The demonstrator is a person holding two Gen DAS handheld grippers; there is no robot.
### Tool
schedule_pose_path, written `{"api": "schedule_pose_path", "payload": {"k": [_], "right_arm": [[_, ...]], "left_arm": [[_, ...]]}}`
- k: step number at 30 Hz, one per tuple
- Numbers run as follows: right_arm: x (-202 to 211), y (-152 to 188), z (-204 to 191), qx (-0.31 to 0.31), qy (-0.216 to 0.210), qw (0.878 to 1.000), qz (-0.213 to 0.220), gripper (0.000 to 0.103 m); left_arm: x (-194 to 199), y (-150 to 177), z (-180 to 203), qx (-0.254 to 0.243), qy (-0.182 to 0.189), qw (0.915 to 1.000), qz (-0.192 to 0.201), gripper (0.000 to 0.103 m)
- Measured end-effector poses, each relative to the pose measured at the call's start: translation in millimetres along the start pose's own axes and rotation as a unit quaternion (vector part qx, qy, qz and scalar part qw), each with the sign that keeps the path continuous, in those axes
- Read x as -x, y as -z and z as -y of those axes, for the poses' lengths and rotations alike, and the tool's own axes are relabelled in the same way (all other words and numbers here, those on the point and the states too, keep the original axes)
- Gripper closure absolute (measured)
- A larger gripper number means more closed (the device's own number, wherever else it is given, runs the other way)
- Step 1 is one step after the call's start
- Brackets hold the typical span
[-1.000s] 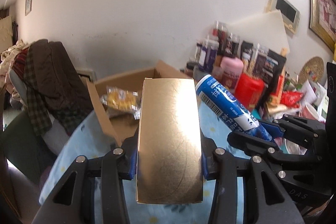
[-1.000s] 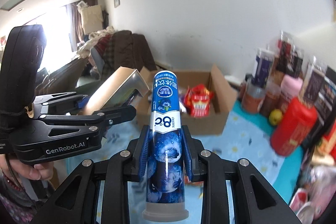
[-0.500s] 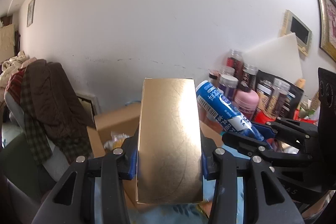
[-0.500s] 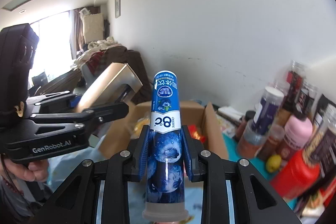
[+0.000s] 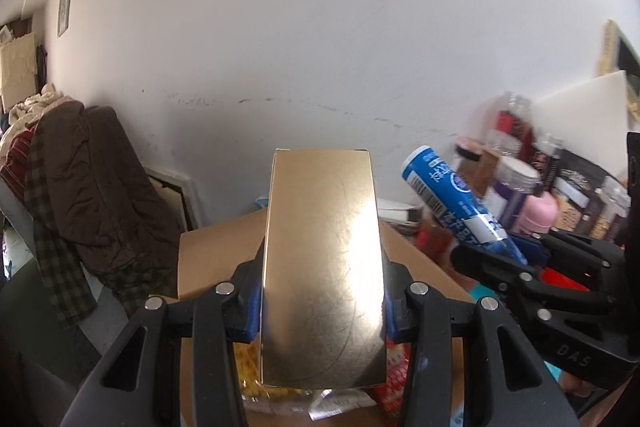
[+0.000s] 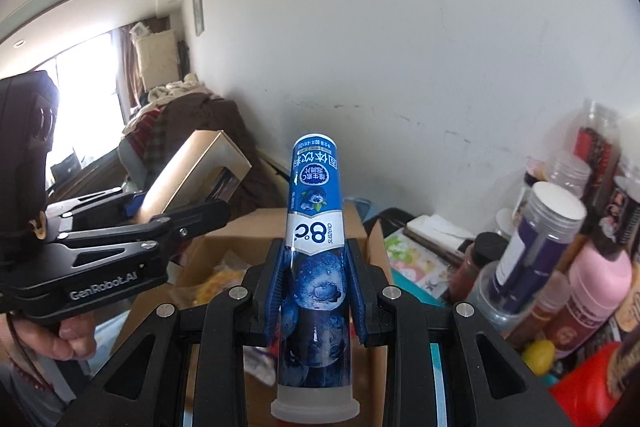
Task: Organize snacks
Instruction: 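Lift the gold box and blue-white tube and carry them over the cardboard box, then lower the gold box and tube into the box and open both tools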
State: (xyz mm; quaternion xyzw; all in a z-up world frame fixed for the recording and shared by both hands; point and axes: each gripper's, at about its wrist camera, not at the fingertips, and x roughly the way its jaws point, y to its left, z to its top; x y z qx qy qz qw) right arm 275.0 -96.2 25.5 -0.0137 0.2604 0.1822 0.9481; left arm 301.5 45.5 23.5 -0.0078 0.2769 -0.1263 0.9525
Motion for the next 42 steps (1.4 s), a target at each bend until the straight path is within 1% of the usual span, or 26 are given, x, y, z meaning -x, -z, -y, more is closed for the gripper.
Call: {"api": "schedule_pose_path", "payload": {"k": [3, 8, 11, 14, 19, 23, 27, 28, 33, 37, 42], "right_arm": [[-20.1, -1.0, 7.8, -0.005, -0.001, 1.000, -0.019, 0.075], [-43.0, 10.7, 13.6, -0.013, 0.000, 0.999, -0.044, 0.075], [-55.4, 19.0, 16.3, -0.014, -0.001, 0.998, -0.060, 0.075], [-67.7, 25.1, 14.4, -0.007, -0.003, 0.997, -0.078, 0.075], [-87.3, 32.4, 12.3, 0.002, -0.001, 0.994, -0.108, 0.075], [-100.9, 39.8, 13.3, 0.003, 0.009, 0.991, -0.132, 0.075], [-110.2, 46.3, 12.3, 0.000, 0.002, 0.989, -0.149, 0.075], [-111.1, 47.2, 12.2, -0.002, 0.001, 0.988, -0.152, 0.074], [-112.1, 49.0, 12.4, 0.000, -0.002, 0.987, -0.159, 0.074], [-109.5, 48.6, 12.3, 0.000, -0.002, 0.987, -0.162, 0.072], [-102.3, 48.9, 12.0, 0.000, 0.006, 0.987, -0.159, 0.072]], "left_arm": [[-18.6, 1.8, -3.8, 0.001, -0.012, 0.9998, -0.016, 0.059], [-45.5, 14.8, -8.2, 0.001, -0.018, 0.9982, -0.057, 0.059], [-61.6, 23.5, -8.7, -0.005, 0.001, 0.9961, -0.088, 0.059], [-75.0, 31.3, -11.1, 0.003, 0.011, 0.9937, -0.111, 0.059], [-95.3, 45.3, -19.0, 0.019, -0.003, 0.9897, -0.142, 0.059], [-108.4, 50.8, -21.9, 0.035, 0.012, 0.9836, -0.176, 0.059], [-109.5, 54.4, -19.4, 0.032, 0.010, 0.9819, -0.186, 0.059], [-110.2, 55.3, -18.7, 0.030, 0.003, 0.9815, -0.189, 0.059], [-117.6, 58.2, -17.2, 0.028, -0.003, 0.9779, -0.207, 0.058], [-117.1, 58.2, -14.9, 0.022, -0.013, 0.9775, -0.209, 0.057], [-104.5, 52.8, -8.2, 0.007, -0.024, 0.9809, -0.193, 0.056]]}}
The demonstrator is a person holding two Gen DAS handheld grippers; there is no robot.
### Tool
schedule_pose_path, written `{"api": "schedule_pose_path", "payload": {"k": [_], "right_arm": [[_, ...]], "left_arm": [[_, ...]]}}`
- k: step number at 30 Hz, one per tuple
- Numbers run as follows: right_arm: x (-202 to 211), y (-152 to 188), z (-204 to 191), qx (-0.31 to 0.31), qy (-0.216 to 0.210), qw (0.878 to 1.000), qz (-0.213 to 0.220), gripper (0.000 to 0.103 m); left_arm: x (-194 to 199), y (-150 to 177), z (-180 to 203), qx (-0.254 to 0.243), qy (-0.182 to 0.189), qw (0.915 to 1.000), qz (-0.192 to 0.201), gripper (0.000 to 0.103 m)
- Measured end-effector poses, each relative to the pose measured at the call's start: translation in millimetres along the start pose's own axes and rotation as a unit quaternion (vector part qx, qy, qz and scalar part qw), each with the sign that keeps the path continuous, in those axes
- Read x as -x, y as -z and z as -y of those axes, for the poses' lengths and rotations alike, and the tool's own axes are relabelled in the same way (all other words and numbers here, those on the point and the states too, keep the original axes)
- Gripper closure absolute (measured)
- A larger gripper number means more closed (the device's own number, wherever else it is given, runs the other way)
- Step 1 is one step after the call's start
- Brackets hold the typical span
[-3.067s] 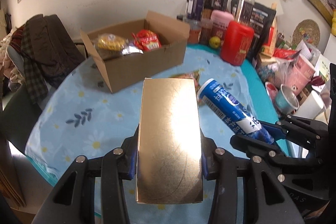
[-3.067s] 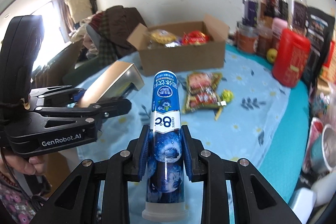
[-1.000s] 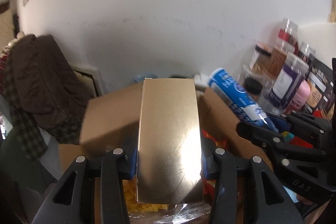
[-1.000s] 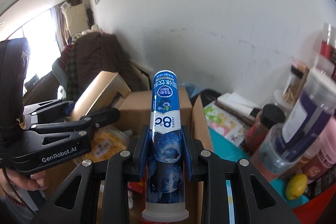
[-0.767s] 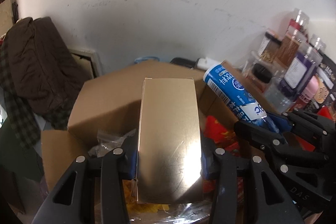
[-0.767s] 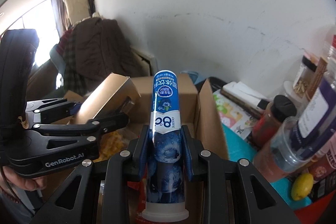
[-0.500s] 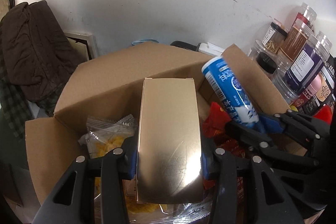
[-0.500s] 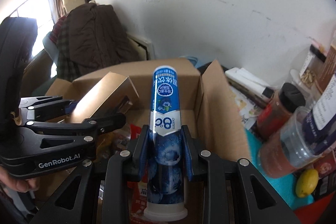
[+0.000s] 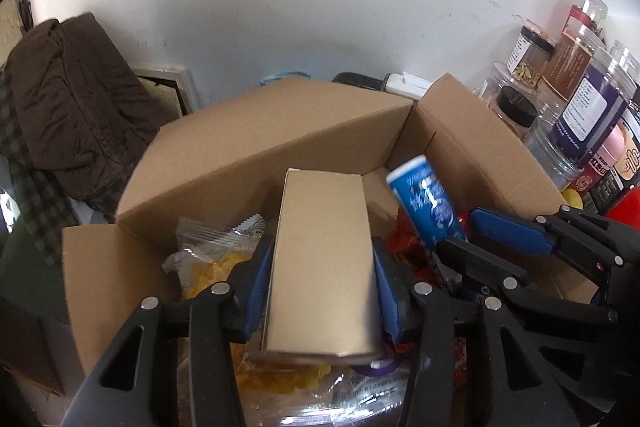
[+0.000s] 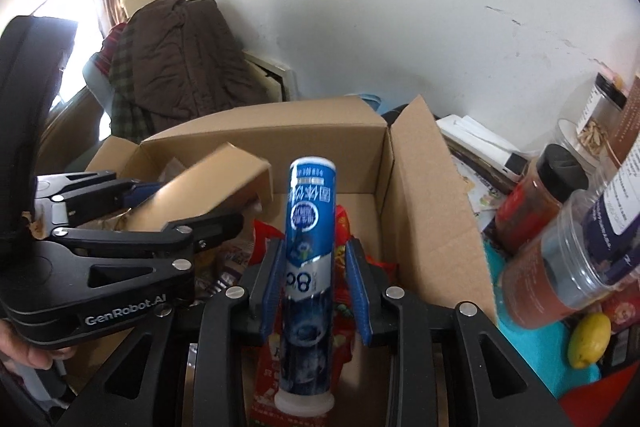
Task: Organize snacks
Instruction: 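Lower the gold box and tube into the box and open both tools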
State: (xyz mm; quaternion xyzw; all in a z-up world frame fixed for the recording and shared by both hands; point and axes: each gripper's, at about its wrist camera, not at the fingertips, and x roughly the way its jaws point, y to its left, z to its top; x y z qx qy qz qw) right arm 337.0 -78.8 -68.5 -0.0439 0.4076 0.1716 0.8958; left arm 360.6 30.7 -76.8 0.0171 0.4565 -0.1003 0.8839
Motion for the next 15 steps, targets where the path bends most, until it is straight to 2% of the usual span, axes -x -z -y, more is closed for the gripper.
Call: {"api": "schedule_pose_path", "payload": {"k": [4, 6, 7, 15], "right_arm": [[9.1, -0.5, 0.5, -0.005, 0.003, 1.000, 0.005, 0.071], [17.1, -1.8, -0.3, -0.004, 0.005, 1.000, 0.010, 0.062], [20.9, -2.2, -0.5, -0.004, 0.007, 1.000, 0.013, 0.062], [67.1, -9.0, -8.4, 0.001, 0.022, 0.999, 0.047, 0.062]], "left_arm": [[14.7, -2.0, 2.5, 0.000, -0.004, 1.0000, 0.007, 0.056], [22.0, -3.0, 4.2, -0.004, -0.018, 0.9997, 0.015, 0.056], [26.5, -3.3, 4.5, -0.004, -0.024, 0.9995, 0.019, 0.056], [70.9, -6.4, 7.6, -0.002, -0.028, 0.9985, 0.048, 0.056]]}}
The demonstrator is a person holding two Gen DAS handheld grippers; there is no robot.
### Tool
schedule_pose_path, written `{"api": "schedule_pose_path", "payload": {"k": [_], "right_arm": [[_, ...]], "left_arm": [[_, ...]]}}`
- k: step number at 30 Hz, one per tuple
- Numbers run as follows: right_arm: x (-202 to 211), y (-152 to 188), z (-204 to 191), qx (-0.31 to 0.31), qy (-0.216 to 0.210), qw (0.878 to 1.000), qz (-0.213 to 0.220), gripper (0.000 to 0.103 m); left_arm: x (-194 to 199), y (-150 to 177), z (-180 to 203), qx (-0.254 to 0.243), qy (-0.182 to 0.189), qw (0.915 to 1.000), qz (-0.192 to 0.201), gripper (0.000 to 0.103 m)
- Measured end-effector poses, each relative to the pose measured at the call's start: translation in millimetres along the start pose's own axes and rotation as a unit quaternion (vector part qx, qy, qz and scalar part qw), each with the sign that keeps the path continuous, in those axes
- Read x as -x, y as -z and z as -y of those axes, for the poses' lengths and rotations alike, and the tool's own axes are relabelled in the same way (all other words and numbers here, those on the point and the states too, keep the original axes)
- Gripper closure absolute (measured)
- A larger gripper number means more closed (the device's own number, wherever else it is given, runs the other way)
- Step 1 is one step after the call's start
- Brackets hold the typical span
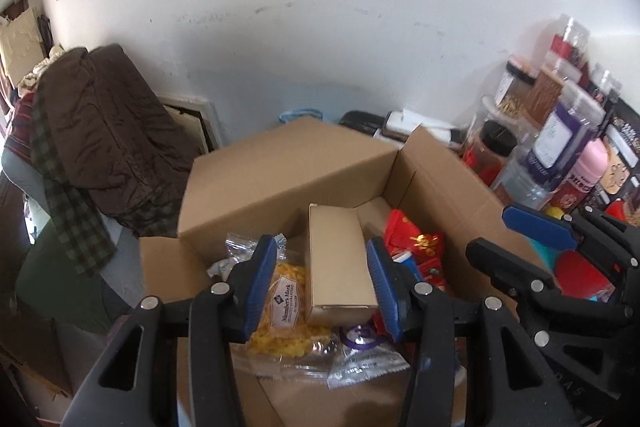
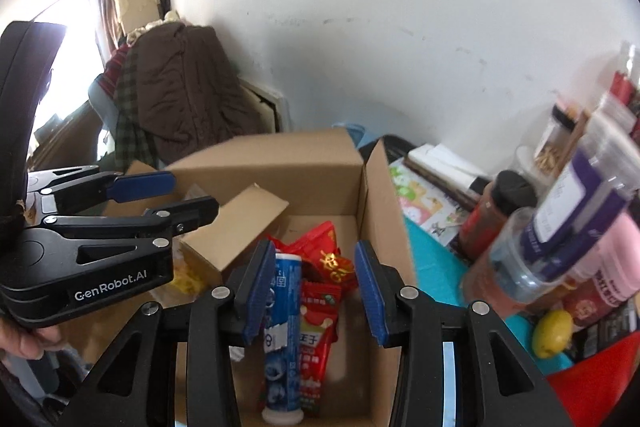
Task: Organize snacks
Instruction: 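Lower the gold box and tube into the box and open both tools, then withdraw both tools from the box toward the cereal bag and lollipop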
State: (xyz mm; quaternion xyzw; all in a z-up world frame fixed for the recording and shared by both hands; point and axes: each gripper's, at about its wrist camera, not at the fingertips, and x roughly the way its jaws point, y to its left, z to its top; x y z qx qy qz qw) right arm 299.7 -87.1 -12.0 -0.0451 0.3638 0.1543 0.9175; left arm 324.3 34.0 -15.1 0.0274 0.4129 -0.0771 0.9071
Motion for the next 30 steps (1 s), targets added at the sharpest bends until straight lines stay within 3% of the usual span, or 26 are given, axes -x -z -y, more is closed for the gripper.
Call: {"api": "schedule_pose_path", "payload": {"k": [10, 12, 19, 21, 25, 27, 30], "right_arm": [[77.4, -5.6, -16.6, 0.002, 0.002, 0.998, 0.057, 0.061], [92.7, -2.9, -18.9, 0.002, 0.004, 0.997, 0.071, 0.056], [142.9, 11.4, -28.6, 0.009, 0.017, 0.994, 0.105, 0.056], [158.4, 16.8, -32.0, 0.010, 0.012, 0.993, 0.119, 0.048], [182.4, 28.3, -36.9, 0.013, 0.018, 0.990, 0.139, 0.046], [195.2, 33.4, -40.8, 0.012, 0.018, 0.989, 0.149, 0.037], [209.1, 40.7, -44.8, 0.011, 0.022, 0.987, 0.159, 0.036]], "left_arm": [[77.1, 4.3, 13.0, -0.010, 0.004, 0.9986, 0.053, 0.056], [91.6, 7.1, 16.0, -0.011, 0.003, 0.9980, 0.062, 0.056], [138.7, 21.5, 23.0, -0.010, 0.014, 0.9954, 0.094, 0.056], [151.8, 26.4, 25.8, -0.013, 0.016, 0.9945, 0.103, 0.056], [174.1, 37.6, 31.6, -0.021, 0.020, 0.9926, 0.118, 0.056], [182.9, 43.5, 33.0, -0.021, 0.022, 0.9920, 0.122, 0.056], [196.8, 54.4, 34.5, -0.022, 0.025, 0.9902, 0.136, 0.031]]}}
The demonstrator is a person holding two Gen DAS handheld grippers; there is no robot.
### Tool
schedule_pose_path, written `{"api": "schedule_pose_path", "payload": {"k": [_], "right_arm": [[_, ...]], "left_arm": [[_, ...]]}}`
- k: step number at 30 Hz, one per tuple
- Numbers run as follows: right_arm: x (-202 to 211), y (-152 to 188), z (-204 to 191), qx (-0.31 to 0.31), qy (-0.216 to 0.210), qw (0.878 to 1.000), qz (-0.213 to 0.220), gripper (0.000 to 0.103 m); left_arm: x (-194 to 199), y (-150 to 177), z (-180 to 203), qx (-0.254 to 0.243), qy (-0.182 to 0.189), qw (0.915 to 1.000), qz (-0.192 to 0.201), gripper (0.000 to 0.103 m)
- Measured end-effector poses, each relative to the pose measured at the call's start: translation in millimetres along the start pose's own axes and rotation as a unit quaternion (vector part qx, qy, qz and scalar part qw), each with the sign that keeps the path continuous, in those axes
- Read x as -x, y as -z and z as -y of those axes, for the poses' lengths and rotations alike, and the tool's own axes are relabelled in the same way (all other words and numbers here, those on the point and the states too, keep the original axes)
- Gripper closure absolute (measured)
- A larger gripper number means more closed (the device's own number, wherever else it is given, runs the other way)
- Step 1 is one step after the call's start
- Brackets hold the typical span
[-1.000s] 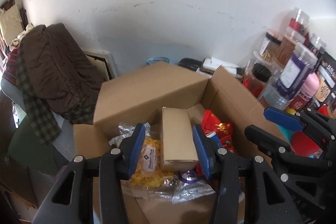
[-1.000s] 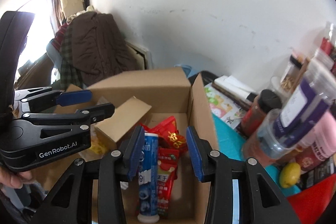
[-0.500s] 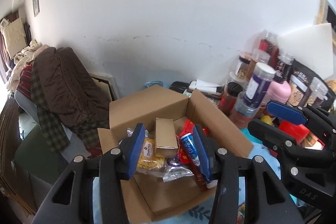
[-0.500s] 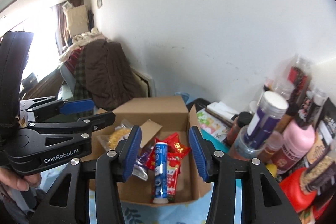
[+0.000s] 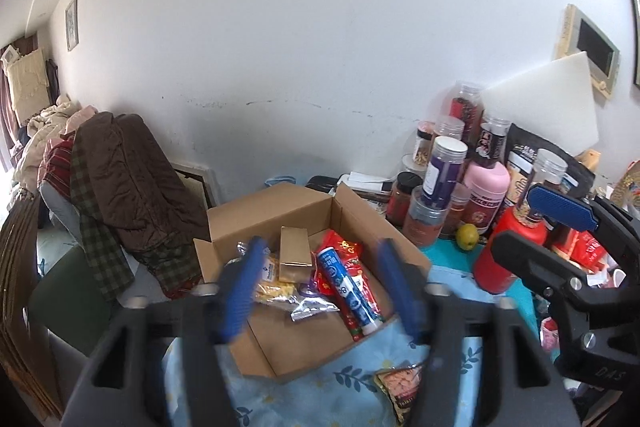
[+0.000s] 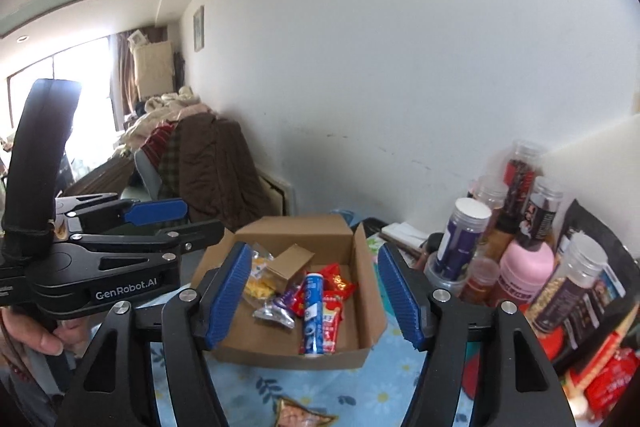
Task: Organize snacks
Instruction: 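Withdraw both tools from the box toward the cereal bag and lollipop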
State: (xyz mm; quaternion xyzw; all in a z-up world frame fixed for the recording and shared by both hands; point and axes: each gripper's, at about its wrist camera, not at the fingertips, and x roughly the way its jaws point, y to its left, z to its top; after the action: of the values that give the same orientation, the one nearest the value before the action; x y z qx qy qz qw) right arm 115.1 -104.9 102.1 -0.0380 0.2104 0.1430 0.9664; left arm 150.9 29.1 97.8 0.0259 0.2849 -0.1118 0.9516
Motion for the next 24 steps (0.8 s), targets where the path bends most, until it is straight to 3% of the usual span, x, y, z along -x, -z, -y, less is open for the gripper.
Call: {"api": "schedule_pose_path", "payload": {"k": [2, 11, 24], "right_arm": [[9.4, 3.3, -2.2, -0.001, -0.003, 1.000, 0.005, 0.033], [50.7, 31.2, -13.7, -0.004, 0.009, 1.000, 0.024, 0.025], [81.1, 85.4, -21.4, -0.009, 0.038, 0.999, 0.002, 0.021]], "left_arm": [[12.5, 5.9, 1.8, -0.002, -0.009, 0.9998, 0.020, 0.024], [41.5, 28.5, 10.2, -0.013, 0.002, 0.9995, 0.027, 0.023], [51.9, 88.6, 32.9, -0.014, 0.040, 0.9991, 0.001, 0.023]]}}
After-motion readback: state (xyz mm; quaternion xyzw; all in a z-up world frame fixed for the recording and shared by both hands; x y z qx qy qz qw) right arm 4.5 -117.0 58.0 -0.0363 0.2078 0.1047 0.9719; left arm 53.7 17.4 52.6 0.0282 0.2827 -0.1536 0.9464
